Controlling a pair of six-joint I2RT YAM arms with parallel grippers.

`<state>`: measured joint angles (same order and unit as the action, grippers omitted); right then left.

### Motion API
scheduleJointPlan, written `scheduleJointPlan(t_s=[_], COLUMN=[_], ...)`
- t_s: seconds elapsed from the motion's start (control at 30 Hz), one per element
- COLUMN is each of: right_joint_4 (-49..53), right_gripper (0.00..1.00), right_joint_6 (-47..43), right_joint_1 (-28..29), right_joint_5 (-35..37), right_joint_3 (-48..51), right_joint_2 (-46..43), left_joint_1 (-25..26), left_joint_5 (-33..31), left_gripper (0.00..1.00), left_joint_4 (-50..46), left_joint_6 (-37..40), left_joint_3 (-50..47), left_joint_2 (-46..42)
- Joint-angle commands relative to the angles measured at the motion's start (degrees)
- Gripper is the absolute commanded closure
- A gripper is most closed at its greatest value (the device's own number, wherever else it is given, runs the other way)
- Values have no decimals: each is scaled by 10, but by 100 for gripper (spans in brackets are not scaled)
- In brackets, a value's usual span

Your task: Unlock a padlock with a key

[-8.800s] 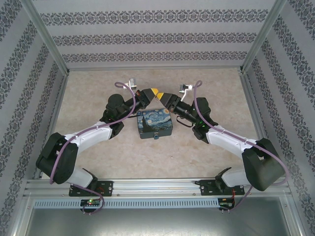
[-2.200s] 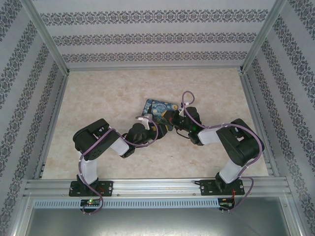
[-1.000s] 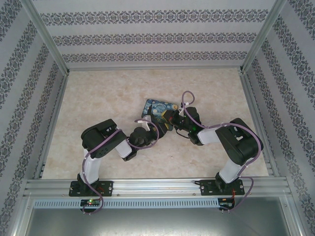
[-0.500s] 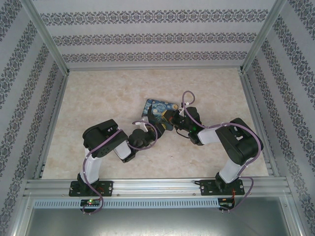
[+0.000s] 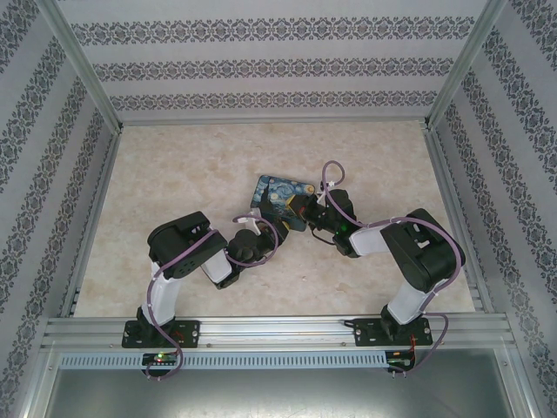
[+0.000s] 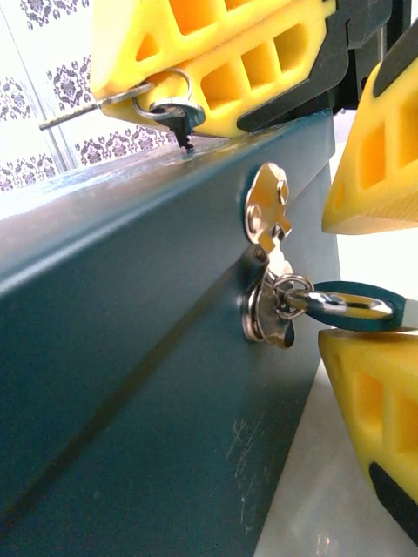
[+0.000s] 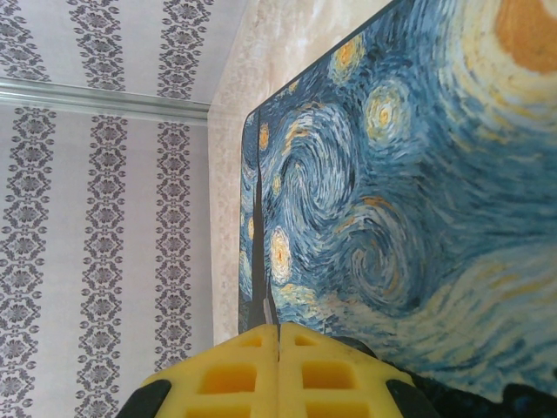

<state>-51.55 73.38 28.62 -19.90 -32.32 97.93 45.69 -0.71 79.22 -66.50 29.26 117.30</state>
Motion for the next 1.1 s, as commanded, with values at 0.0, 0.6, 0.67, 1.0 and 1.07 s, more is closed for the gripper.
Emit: scheduleJointPlan(t_s=[0.0, 0.6, 0.67, 1.0, 1.07], right_joint_4=[66, 72, 82, 140, 142], right_gripper=[100, 100, 100, 100, 100], right_joint_6=[-3, -10, -19, -28, -22], right_joint_1=[-2, -17, -17, -15, -14], right_joint_5=[9, -15, -17, -31, -31], right_joint_3=[22, 14, 17, 94, 117], right_joint_2=[28, -6, -36, -202, -227], left_joint_1=[7, 6, 6, -3, -5], left_joint_5=[-4, -1, -3, -6, -5], left_gripper=[68, 99, 100, 100, 100], left_joint_4=[-17, -27, -31, -87, -98], left_joint_6=[-5, -21, -28, -50, -52], left_joint_3=[-5, 0, -2, -10, -13], left_joint_2=[15, 18, 15, -38, -49])
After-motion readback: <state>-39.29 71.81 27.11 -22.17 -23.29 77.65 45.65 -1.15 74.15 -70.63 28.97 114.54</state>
